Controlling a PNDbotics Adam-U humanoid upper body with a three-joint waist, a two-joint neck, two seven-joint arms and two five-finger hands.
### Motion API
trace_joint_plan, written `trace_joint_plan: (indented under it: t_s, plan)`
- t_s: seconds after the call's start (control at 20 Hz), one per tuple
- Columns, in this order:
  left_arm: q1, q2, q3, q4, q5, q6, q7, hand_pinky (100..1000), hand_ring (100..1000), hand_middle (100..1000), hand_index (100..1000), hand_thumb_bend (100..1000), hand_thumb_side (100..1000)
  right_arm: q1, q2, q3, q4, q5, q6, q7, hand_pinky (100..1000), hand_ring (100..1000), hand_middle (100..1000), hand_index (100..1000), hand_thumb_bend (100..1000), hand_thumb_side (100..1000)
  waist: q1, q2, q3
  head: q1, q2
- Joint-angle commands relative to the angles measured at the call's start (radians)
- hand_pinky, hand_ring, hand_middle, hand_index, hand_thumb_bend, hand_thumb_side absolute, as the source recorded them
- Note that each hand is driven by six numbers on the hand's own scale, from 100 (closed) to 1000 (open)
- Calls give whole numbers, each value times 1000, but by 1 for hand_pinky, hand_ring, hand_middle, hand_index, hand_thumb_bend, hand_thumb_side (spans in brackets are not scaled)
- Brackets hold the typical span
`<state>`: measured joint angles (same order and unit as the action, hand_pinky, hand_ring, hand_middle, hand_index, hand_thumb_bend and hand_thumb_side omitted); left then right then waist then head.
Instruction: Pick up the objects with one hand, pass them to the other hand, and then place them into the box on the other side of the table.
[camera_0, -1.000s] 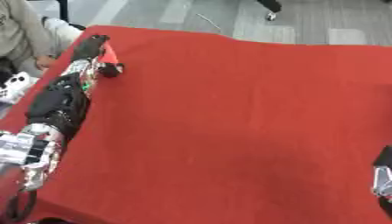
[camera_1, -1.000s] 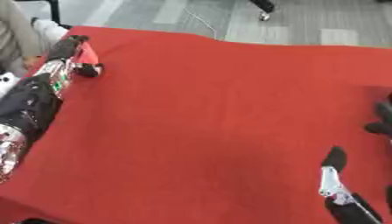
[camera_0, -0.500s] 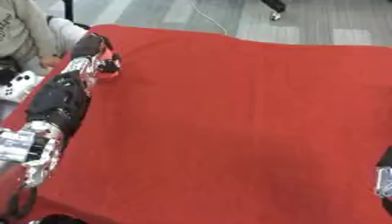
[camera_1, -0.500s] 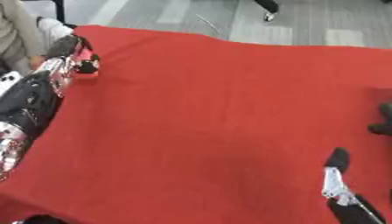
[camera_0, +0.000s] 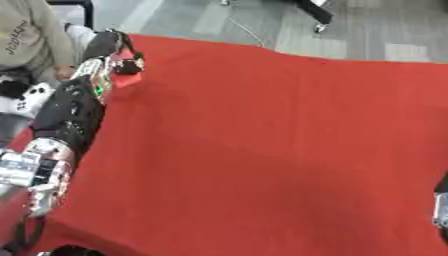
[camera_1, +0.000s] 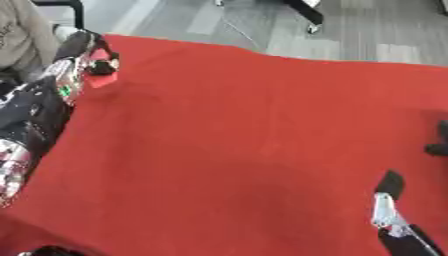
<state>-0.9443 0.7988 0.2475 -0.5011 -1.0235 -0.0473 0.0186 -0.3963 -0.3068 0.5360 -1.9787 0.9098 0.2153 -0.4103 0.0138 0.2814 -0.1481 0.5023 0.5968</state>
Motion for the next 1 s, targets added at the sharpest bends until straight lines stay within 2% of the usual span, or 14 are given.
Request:
trace_joint_plan:
  t_s: [0.05, 0.1, 0.15, 0.2, 0.4, 0.75, 1.0]
  plan:
    - [-16, 47, -5, -9, -33, -40, -106, 769, 668, 621, 824, 138, 224, -9, -12, -10, -21, 1, 0, 2, 704, 878, 662, 949, 100, 474, 4, -26, 1, 7, -2]
    - [-17, 47, -2, -14, -46, -46, -130, 720, 582, 547, 768, 100, 225, -9, -12, -10, -21, 1, 0, 2, 704, 878, 662, 949, 100, 475, 4, -26, 1, 7, -1]
    - [-18, 47, 2, -20, -56, -49, -147, 717, 574, 540, 763, 100, 225, -9, -12, -10, -21, 1, 0, 2, 704, 878, 662, 949, 100, 475, 4, -26, 2, 7, -1]
    - [-18, 46, 6, -26, -65, -51, -158, 689, 522, 486, 713, 100, 225, -9, -12, -10, -21, 1, 0, 2, 704, 878, 663, 949, 100, 475, 4, -26, 1, 8, 0]
    - [-18, 44, 20, -42, -86, -52, -169, 650, 449, 396, 630, 100, 225, -8, -12, -10, -21, 1, 1, 1, 704, 878, 663, 949, 100, 474, 4, -27, 0, 9, -1]
    - [-25, 51, 36, -87, -56, -75, -158, 616, 391, 326, 557, 100, 234, -6, -16, -13, -21, 0, 4, 3, 704, 878, 664, 949, 100, 474, 8, -40, 5, 9, 9]
    - [-20, 36, 43, -197, 45, -139, -196, 598, 365, 300, 530, 100, 248, -5, -25, -16, -21, -3, 5, 12, 706, 875, 668, 947, 100, 474, 8, -65, 22, -5, 42]
